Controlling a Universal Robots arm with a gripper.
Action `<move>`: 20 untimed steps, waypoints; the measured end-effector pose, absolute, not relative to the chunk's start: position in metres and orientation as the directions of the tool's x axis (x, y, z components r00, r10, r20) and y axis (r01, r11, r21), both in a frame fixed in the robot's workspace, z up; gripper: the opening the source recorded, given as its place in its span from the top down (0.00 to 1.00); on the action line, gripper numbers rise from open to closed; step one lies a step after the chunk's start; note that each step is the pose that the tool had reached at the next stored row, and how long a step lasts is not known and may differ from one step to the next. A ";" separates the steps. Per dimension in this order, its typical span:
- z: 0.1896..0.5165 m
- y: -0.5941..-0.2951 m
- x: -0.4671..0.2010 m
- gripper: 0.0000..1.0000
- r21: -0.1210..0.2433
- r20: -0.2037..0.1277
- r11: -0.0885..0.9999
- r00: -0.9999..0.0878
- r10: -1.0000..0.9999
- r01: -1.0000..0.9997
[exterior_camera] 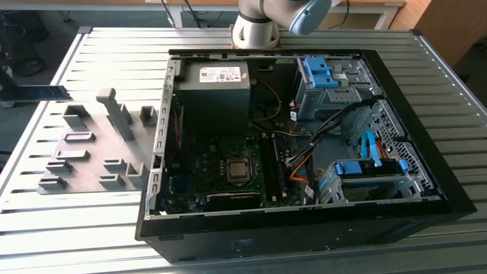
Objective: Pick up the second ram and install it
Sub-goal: 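Pick up the second ram and move it above second insertion slot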
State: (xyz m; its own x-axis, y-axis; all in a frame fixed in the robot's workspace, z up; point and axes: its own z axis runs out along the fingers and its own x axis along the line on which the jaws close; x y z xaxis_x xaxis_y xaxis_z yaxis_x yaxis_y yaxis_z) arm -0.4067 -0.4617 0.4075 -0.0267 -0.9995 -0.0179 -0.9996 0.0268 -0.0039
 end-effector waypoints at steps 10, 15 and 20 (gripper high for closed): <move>0.398 -0.462 -0.407 0.86 -0.004 -0.018 0.027 -0.027 -0.999 -1.000; 0.398 -0.462 -0.405 0.86 -0.004 -0.018 0.027 -0.027 -0.999 -1.000; 0.398 -0.462 -0.400 0.86 -0.004 -0.018 0.027 -0.027 -0.999 -1.000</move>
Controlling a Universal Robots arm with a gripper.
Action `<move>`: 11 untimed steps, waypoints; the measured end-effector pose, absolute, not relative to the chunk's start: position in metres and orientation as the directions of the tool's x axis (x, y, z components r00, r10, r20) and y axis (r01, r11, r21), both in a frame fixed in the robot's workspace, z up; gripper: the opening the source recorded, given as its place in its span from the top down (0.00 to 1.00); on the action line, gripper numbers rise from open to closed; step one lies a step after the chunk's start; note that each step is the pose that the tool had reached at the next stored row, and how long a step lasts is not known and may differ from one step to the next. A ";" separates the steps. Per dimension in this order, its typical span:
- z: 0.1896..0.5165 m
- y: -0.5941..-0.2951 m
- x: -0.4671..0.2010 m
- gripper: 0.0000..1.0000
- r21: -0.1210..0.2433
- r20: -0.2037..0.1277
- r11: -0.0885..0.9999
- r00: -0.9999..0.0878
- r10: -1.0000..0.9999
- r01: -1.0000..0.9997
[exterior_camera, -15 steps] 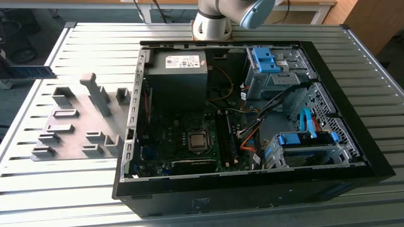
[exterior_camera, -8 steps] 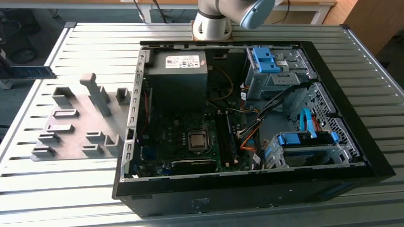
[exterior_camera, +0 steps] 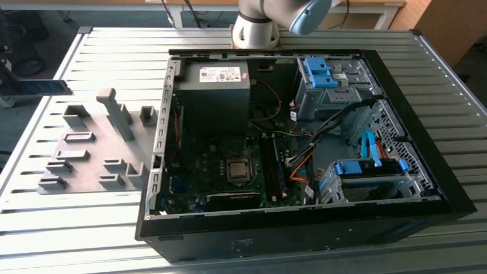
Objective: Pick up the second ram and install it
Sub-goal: 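Pick up the second ram and move it above second insertion slot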
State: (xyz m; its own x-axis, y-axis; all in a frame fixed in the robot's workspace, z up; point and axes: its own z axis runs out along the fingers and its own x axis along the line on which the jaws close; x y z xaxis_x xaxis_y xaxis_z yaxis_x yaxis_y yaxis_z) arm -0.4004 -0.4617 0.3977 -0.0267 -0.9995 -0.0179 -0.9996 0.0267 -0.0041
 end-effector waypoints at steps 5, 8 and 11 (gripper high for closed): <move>0.398 -0.462 -0.396 0.86 -0.004 -0.018 0.027 -0.027 -0.999 -1.000; 0.398 -0.462 -0.392 0.86 -0.004 -0.018 0.027 -0.027 -0.999 -1.000; 0.398 -0.462 -0.390 0.86 -0.004 -0.018 0.027 -0.027 -0.999 -1.000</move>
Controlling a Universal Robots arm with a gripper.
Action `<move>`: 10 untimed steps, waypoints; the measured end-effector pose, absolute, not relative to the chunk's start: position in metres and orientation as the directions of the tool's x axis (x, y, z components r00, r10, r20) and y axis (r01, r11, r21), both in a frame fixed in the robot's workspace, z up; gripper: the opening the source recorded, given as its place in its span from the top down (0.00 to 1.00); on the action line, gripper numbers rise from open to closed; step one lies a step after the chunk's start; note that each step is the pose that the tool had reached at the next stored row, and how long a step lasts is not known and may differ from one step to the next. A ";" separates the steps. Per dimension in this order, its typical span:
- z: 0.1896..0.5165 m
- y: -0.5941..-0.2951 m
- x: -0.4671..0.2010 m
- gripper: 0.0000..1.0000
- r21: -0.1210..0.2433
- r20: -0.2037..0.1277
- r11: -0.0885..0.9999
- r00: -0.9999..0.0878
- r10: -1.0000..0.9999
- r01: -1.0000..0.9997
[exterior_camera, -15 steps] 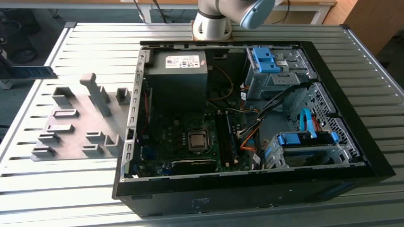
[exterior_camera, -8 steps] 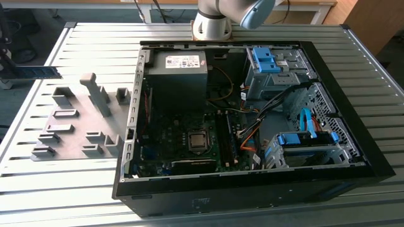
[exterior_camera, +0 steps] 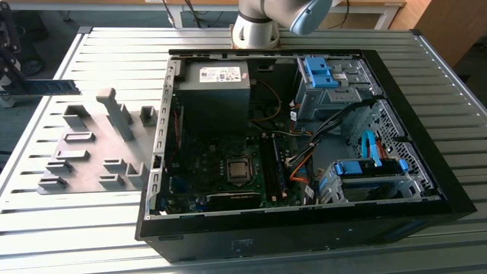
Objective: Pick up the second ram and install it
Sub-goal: 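Pick up the second ram and move it above second insertion slot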
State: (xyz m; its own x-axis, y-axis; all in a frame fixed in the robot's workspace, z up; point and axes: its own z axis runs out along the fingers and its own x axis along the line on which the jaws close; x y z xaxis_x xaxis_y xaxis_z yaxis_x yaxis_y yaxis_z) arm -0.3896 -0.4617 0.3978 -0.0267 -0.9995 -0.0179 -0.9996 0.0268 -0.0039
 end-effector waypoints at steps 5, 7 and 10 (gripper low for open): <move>0.398 -0.462 -0.387 0.86 -0.004 -0.018 0.027 -0.027 -0.999 -1.000; 0.398 -0.462 -0.386 0.86 -0.004 -0.018 0.027 -0.027 -0.999 -1.000; 0.398 -0.462 -0.385 0.86 -0.004 -0.018 0.027 -0.027 -0.999 -1.000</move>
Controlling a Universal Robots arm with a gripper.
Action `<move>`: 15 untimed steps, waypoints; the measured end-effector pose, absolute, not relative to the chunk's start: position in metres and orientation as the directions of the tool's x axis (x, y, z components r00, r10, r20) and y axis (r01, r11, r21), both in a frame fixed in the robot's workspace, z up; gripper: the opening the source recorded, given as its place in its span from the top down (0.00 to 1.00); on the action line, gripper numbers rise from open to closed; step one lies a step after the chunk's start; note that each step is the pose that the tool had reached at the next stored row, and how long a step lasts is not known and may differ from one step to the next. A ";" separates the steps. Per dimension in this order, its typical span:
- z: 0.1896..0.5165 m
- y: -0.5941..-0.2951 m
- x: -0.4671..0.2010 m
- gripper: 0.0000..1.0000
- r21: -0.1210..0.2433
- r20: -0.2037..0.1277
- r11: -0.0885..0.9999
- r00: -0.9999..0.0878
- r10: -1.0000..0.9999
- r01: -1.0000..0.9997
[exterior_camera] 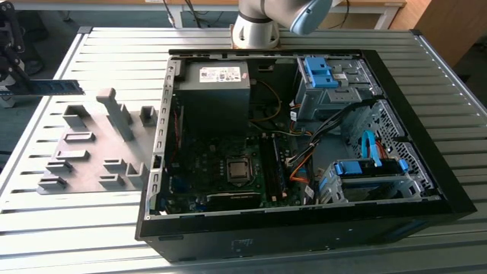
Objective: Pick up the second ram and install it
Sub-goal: 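Pick up the second ram and move it above second insertion slot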
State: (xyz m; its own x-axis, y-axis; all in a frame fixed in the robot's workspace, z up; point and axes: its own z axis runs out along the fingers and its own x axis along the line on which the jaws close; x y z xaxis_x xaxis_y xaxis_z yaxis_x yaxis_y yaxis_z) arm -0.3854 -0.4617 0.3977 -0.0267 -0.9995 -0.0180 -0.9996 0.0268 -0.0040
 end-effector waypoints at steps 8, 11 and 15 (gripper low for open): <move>0.398 -0.462 -0.384 0.86 -0.004 -0.018 0.027 -0.027 -0.999 -1.000; 0.398 -0.462 -0.383 0.86 -0.004 -0.018 0.027 -0.027 -0.999 -1.000; 0.398 -0.462 -0.383 0.86 -0.004 -0.018 0.027 -0.027 -0.999 -1.000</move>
State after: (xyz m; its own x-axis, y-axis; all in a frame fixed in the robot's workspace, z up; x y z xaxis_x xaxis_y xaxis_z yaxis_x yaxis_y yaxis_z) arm -0.3827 -0.4617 0.3977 -0.0267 -0.9995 -0.0180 -0.9996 0.0268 -0.0040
